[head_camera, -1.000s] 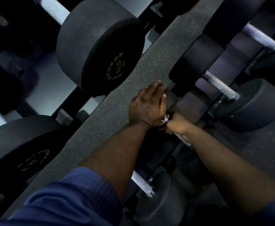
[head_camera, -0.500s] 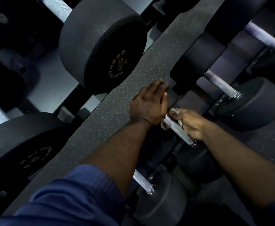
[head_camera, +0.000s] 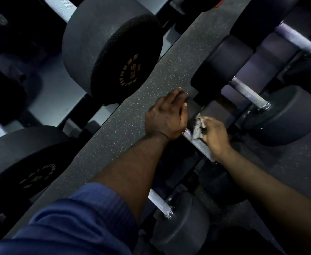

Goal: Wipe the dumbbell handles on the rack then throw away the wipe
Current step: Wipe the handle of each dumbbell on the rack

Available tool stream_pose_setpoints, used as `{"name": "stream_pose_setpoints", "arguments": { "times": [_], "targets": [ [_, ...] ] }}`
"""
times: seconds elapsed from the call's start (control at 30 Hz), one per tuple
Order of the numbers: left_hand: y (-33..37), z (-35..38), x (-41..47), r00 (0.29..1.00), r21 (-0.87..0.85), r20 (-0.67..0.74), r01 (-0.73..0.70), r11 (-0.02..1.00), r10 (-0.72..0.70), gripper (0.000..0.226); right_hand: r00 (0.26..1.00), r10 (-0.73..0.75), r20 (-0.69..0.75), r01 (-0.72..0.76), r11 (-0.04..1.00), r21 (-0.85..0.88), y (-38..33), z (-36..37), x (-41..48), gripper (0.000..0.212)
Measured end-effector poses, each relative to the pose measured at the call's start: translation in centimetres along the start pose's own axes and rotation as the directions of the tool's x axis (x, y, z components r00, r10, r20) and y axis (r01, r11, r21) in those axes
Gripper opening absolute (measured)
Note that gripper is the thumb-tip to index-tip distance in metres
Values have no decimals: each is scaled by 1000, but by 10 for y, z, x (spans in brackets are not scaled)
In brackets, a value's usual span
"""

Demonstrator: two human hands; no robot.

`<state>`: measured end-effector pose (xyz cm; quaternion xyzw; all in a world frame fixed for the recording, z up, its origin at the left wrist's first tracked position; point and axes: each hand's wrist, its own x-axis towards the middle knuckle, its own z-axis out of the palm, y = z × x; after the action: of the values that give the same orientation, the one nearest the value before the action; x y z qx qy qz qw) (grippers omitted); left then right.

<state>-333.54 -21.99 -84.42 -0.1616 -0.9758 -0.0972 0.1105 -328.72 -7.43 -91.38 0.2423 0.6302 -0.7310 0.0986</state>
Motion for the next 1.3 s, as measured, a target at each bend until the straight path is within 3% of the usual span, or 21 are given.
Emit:
{"name": "stream_pose_setpoints", "arguments": {
  "times": [0.1,0.17,0.27,0.33,0.43,0.5,0.6,0.63,0.73,0.83,0.9,1.0,1.07,1.13,1.3],
  "targets": [
    [1,0,0,1000,10,-2,3,1000,-3,39,966,-259,-15,231,884,-406,6,13,-18,18],
    [0,-1,0,1000,10,-5,3,1000,-3,40,922,-380,-78,281,793,-541,6,18,-31,11],
    [0,0,-1,1000,5,-7,3,1000,-3,39,899,-423,-113,260,723,-639,5,19,-44,16],
    [1,0,0,1000,-2,-8,11,1000,-11,39,929,-336,-153,128,681,-721,1,23,-44,18],
    [1,-1,-1,1000,-4,-13,13,1000,-13,39,959,-223,-177,43,728,-684,-5,34,-43,30],
    [0,0,-2,1000,1,-17,4,1000,-4,39,939,-322,-121,155,711,-686,0,33,-48,29],
    [-1,0,1,1000,6,-29,10,1000,-10,39,911,-407,62,316,594,-740,7,27,-55,16],
    [1,0,0,1000,8,-22,14,1000,-14,39,929,-368,44,287,638,-715,5,28,-56,16],
    [2,-1,0,1000,-5,1,8,1000,-8,39,960,-201,-198,48,809,-586,-4,40,-52,12],
    [1,-1,0,1000,-4,-19,17,1000,-17,39,966,-61,-252,-85,843,-531,-10,43,-32,21],
    [4,-2,-2,1000,-4,-17,11,1000,-11,38,977,-18,-213,-105,828,-551,-16,36,-25,24],
    [2,0,-1,1000,-13,-23,3,1000,-3,38,984,-95,-148,-28,747,-664,-19,37,-40,26],
    [1,0,0,1000,-7,-19,9,1000,-9,39,984,-171,-45,70,611,-789,-10,47,-52,40],
    [2,0,-1,1000,-15,-6,-2,1000,2,39,986,-158,52,121,465,-877,-5,50,-52,63],
    [1,-1,0,1000,8,0,21,1000,-21,39,978,-120,168,206,496,-844,-12,26,-40,47]
  ]
}}
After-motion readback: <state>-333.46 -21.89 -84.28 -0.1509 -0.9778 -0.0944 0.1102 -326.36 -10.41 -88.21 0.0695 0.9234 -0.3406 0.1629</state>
